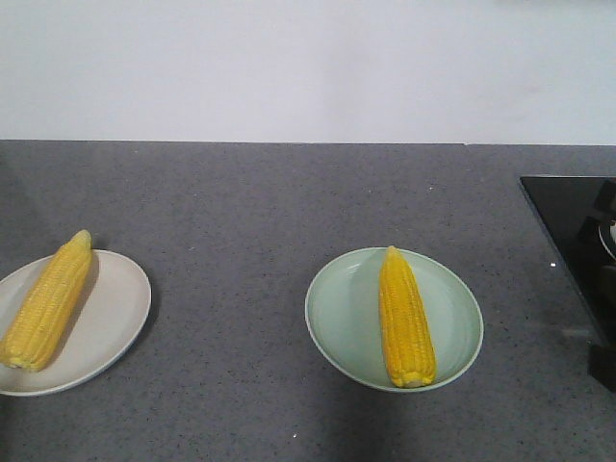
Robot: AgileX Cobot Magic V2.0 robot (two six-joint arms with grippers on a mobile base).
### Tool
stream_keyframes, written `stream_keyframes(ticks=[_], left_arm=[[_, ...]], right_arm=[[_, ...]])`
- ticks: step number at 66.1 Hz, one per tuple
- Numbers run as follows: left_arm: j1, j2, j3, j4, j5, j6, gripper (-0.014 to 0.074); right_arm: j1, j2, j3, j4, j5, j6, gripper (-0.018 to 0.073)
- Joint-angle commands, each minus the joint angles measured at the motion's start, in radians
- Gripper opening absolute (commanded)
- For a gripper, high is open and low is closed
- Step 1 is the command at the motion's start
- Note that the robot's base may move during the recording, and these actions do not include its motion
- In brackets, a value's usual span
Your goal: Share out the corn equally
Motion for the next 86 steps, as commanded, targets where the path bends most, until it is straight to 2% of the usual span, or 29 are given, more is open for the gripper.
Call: stream_keyframes(ticks=[1, 17, 48, 58, 86], left_arm=[[0.003, -0.017, -0.016, -0.008, -0.078, -0.006, -0.0008], [0.003, -0.017, -0.016, -0.008, -0.078, -0.006, -0.0008], [0.003, -0.017, -0.016, -0.008, -0.078, -0.006, -0.0008], [0.003, -0.017, -0.016, -0.008, -0.077, -0.006, -0.0008], [0.003, -0.017, -0.016, -0.008, -0.077, -0.006, -0.0008]], right_arm=[[-0.073, -0.093, 0.049, 0.005, -0.132, -0.026, -0.0003], [-0.165, -0.327, 0.258, 0.006, -0.304, -0.024, -0.0003], [-0.187, -0.621, 0.540, 0.007, -0.460, -0.021, -0.0003], [-0.187, -0.637, 0.606, 0.007, -0.526, -0.012, -0.0003], [-0.187, -0.635, 0.604, 0.006, -0.491, -0.002, -0.0003]])
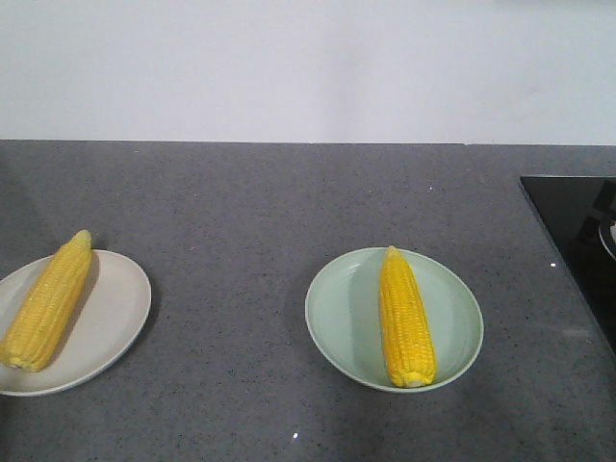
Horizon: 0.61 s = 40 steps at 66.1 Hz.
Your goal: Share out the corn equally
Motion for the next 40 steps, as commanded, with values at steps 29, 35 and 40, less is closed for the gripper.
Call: stream_keyframes(ticks=[29, 35, 40], left_arm=[[0.003, -0.017, -0.016, -0.008, -0.077, -0.006, -0.0008], [0.003, -0.017, -0.016, -0.008, -0.078, -0.006, -0.0007], [0.003, -0.017, -0.016, -0.008, -0.078, -0.006, -0.0006]], right_arm=[[-0.005, -0.007, 0.009, -0.243, -0.071, 0.318, -0.0003], [-0.005, -0.007, 0.009, -0.238, -0.071, 0.280, -0.0003], [-0.005, -0.007, 0.009, -0.238, -0.073, 0.268, -0.0003]])
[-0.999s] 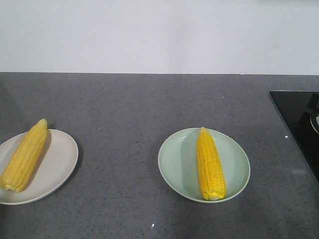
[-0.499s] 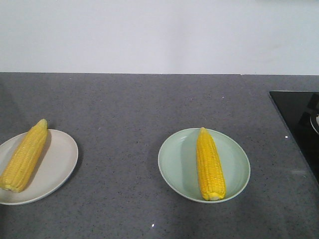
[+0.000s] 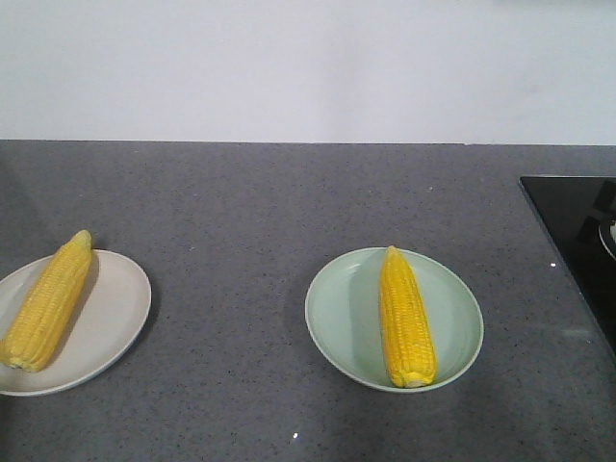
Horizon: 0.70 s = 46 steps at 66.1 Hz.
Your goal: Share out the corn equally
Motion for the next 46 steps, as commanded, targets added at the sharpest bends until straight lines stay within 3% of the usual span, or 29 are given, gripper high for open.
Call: stream_keyframes(ticks=[1, 17, 31, 46], left_arm=[[0.003, -0.017, -0.016, -0.008, -0.078, -0.006, -0.0006], [0.003, -0.017, -0.016, -0.008, -0.078, -0.006, -0.0006], [0.003, -0.017, -0.016, -0.008, -0.078, -0.006, -0.0006], [0.003, -0.017, -0.016, -0.008, -0.078, -0.006, -0.0006]], right_arm=[[-0.005, -0.007, 0.009, -0.011, -0.075, -0.020, -0.0003], [-0.003, -0.007, 0.009, -0.015, -0.071, -0.019, -0.0003], [0.088, -0.007, 0.009, -0.015, -0.070, -0.024, -0.0003], [0.091, -0.007, 0.009, -0.015, -0.071, -0.019, -0.0003]])
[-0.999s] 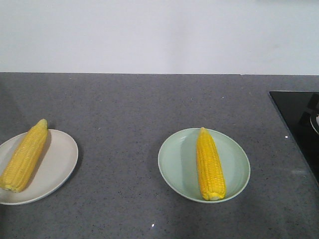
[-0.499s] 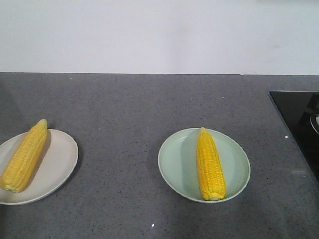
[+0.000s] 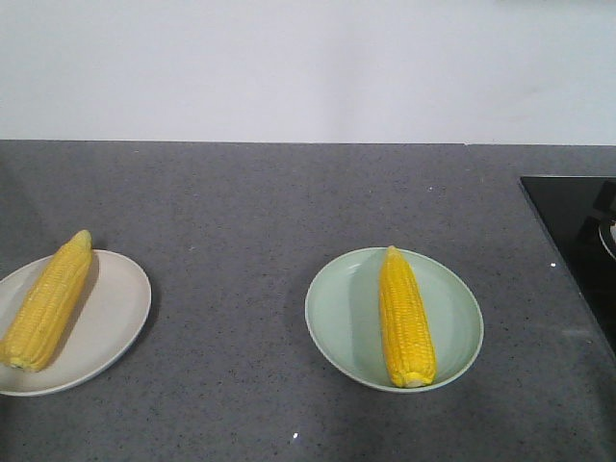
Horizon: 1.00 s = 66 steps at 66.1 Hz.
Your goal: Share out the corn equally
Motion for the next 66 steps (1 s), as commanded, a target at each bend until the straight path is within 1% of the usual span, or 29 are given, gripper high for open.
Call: stream_keyframes(ticks=[1, 30, 45, 56, 66], left_arm=[[0.003, -0.017, -0.016, -0.008, -0.077, -0.006, -0.0006], [0.003, -0.017, -0.016, -0.008, -0.077, -0.006, -0.0006], [0.003, -0.017, -0.016, -0.008, -0.077, -0.006, -0.0006], [0.003, -0.017, -0.016, -0.008, -0.077, -0.006, -0.0006], [0.003, -0.017, -0.016, -0.008, -0.077, -0.006, -0.0006]], right_arm=[[0.002, -0.007, 0.009, -0.009, -0.072, -0.007, -0.0003], [0.002, -0.007, 0.009, -0.008, -0.072, -0.013, -0.0003], [0.002, -0.007, 0.009, 0.021, -0.071, -0.018, -0.0003], [0.002, -0.007, 0.009, 0.071, -0.073, -0.081, -0.0003], [0.002, -0.007, 0.009, 0.084, -0.074, -0.080, -0.0003]])
